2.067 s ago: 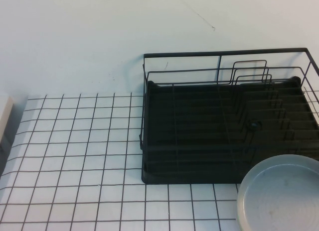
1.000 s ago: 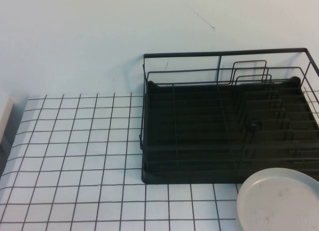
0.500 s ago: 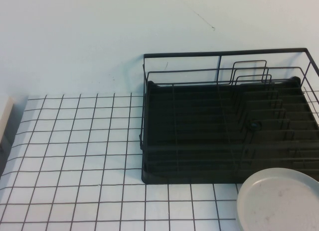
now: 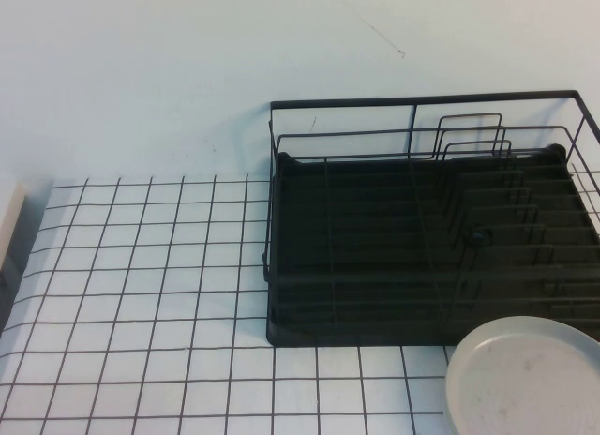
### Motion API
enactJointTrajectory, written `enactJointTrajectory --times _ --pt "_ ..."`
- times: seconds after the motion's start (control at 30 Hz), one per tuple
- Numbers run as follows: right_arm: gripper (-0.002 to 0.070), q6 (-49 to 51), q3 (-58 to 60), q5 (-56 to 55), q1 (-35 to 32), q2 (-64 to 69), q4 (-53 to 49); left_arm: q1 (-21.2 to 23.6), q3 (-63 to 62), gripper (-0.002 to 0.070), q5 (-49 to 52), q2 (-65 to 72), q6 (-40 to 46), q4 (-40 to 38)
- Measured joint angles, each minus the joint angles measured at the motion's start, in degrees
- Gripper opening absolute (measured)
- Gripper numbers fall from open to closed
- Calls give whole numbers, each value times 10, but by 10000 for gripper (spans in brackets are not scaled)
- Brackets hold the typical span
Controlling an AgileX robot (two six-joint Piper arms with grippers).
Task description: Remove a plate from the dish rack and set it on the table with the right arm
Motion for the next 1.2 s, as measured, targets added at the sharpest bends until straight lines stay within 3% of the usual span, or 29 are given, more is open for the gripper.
enactJointTrajectory --times 0.27,0.53,0.73,0.9,1.2 --pt "-2 13 105 -189 0 -68 -89 0 0 -3 0 0 0 0" --pt "-2 121 322 -365 -1 -260 -145 0 0 -3 0 0 0 0" --pt "-2 238 470 -482 -16 -317 -227 0 0 -3 0 0 0 0" --pt "-2 348 534 -520 -17 -320 -299 0 0 -3 0 0 0 0" --pt "-2 364 535 -498 -17 -320 -308 0 0 -3 0 0 0 0"
